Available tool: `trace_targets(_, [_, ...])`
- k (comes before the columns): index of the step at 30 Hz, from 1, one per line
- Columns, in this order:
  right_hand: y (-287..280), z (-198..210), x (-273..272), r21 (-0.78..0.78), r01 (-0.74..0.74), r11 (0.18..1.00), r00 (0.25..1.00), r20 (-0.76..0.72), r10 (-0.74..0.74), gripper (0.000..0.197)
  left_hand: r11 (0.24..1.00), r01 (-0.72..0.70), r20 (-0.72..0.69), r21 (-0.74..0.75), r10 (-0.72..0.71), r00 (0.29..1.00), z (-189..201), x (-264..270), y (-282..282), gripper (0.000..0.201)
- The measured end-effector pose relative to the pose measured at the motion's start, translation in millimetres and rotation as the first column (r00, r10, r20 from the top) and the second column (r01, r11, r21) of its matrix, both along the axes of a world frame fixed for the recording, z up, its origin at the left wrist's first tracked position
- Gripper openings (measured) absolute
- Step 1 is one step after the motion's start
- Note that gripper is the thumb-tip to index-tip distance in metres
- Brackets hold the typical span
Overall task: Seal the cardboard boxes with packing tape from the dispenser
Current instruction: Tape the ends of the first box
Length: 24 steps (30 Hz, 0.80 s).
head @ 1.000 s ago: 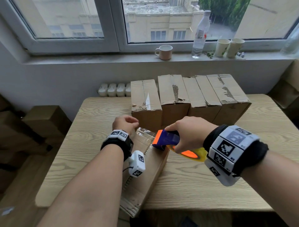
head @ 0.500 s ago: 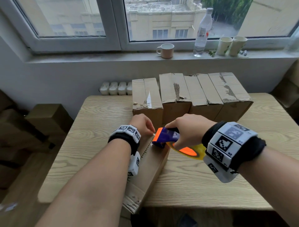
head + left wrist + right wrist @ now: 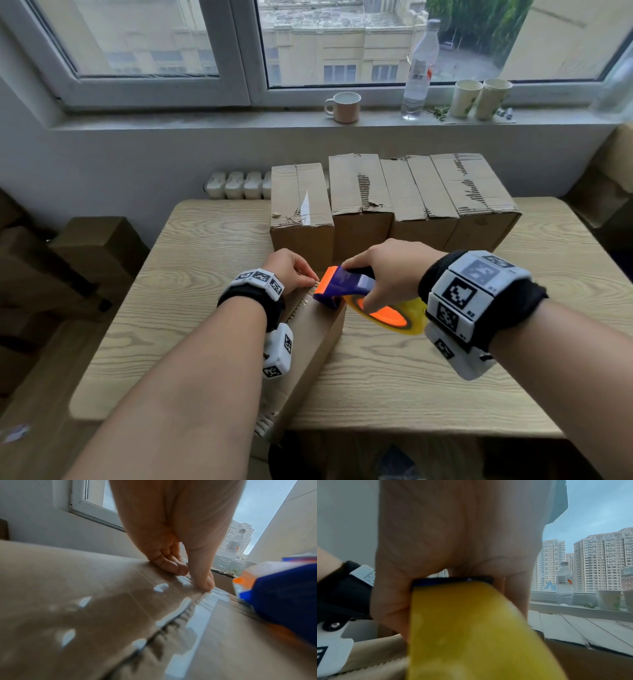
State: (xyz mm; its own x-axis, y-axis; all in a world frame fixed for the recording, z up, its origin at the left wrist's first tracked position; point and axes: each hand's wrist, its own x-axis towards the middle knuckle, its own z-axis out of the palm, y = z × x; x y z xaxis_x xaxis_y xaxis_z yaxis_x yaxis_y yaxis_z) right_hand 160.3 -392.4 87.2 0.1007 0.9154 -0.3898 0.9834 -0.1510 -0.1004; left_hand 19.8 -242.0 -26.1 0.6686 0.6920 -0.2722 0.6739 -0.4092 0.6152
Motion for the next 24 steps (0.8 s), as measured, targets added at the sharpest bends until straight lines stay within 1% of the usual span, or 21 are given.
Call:
trace_targets(4, [-15,2,10,-0.008,0.017,1.000,1.000,0.000,-0.017,0.070,1.000,-0.015,-0.011,0.004,0.015,1.000,2,0,-1,0.006])
trace_targets(8, [-28,3,16,-0.006,-0.008,1.000,1.000,0.000,0.008,0.070,0.998,-0.060,-0.016,-0.019,0.060,0.998,1,-1,-1,0.005])
trace_targets(13, [-46,2,28,-0.010,0.020,1.000,1.000,-0.011,-0.020,0.075,0.996,-0.082,-0.026,-0.023,0.082,0.996,1,1,-1,0.004])
trace_targets(18, [-60,-2,39,-0.041,0.030,0.999,0.999,-0.013,-0.031,0.074,0.995,-0.103,-0.018,-0.014,0.103,0.995,0,2,-3,0.003])
trace_targets(21, [-60,-7,38,-0.047,0.010,0.999,1.000,0.011,-0.010,0.075,0.994,-0.105,-0.021,-0.009,0.105,0.994,0,3,-4,0.003])
trace_targets(24, [-51,-13,32,-0.068,-0.012,0.998,1.000,0.021,0.014,0.072,0.994,-0.110,-0.016,-0.008,0.110,0.994,-1,2,-5,0.002])
